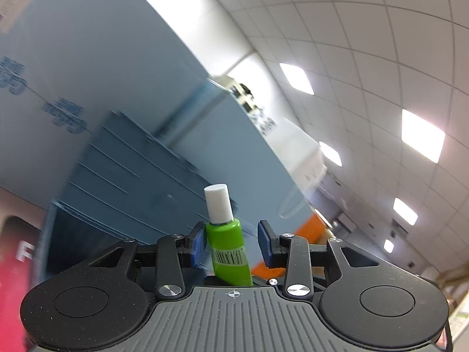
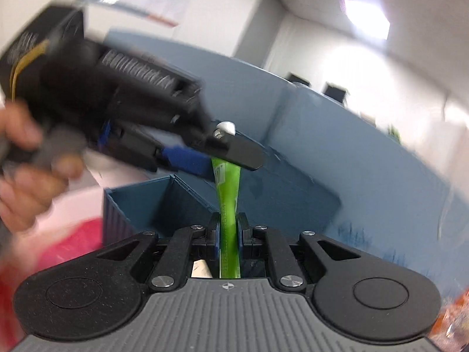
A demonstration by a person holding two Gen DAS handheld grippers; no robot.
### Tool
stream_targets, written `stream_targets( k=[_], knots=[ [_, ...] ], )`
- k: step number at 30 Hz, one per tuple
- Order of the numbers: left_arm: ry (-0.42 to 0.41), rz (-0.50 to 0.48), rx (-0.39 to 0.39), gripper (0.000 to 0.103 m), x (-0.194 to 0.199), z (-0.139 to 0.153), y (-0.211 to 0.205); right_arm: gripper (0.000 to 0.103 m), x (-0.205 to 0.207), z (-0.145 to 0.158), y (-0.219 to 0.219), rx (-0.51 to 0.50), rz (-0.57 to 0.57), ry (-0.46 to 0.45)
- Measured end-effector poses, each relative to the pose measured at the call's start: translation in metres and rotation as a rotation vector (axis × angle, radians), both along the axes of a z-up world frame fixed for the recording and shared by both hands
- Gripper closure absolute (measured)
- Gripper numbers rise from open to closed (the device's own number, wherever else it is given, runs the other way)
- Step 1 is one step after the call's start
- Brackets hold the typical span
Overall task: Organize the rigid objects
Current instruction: 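Carry the green tube with the right gripper into the crate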
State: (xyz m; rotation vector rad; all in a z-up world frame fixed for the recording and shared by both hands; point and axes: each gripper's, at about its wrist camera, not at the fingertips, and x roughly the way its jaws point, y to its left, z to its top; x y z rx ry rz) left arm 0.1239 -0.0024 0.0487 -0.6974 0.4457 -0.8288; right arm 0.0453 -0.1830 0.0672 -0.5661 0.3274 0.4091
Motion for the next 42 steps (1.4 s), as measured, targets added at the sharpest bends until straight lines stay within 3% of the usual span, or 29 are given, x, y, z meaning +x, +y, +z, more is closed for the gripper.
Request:
stream_targets(
  k=[2, 7, 13, 19, 22, 26, 34, 38, 42],
  knots=[
    [0.03, 0.029, 0.017, 0.068, 0.006, -0.004, 0.005, 0.093, 0.01, -0.007, 0.009, -0.075, 0.039, 0.001],
    [0.149, 0.056, 0.033, 0.068, 0.022, -0.02, 0.008, 0.093, 0.031, -0.016, 0.012, -0.136, 0.101, 0.069],
    [0.197, 0.047, 0.081, 0.068, 0.027, -0.031, 0.008, 0.093, 0.05, -0.022, 0.018, -0.227, 0.145, 0.152],
    [0.208, 0.099, 0.087, 0.064, 0.026, -0.038, 0.019, 0.093, 0.063, -0.023, 0.025, -0.315, 0.172, 0.238],
    [0.189, 0.112, 0.138, 0.063, 0.025, -0.034, 0.016, 0.093, 0.07, -0.025, 0.025, -0.347, 0.179, 0.273],
    [0.179, 0.1, 0.157, 0.041, 0.024, -0.031, 0.016, 0.093, 0.08, -0.022, 0.026, -0.366, 0.196, 0.337],
    [0.184, 0.069, 0.21, 0.031, 0.027, -0.028, 0.01, 0.093, 0.106, -0.014, 0.031, -0.412, 0.207, 0.537],
    [0.17, 0.094, 0.209, 0.03, 0.025, -0.023, 0.016, 0.093, 0.128, -0.012, 0.036, -0.399, 0.201, 0.648],
    [0.155, 0.081, 0.198, 0.028, 0.022, -0.021, 0.017, 0.093, 0.143, -0.009, 0.028, -0.348, 0.173, 0.681]
  ],
)
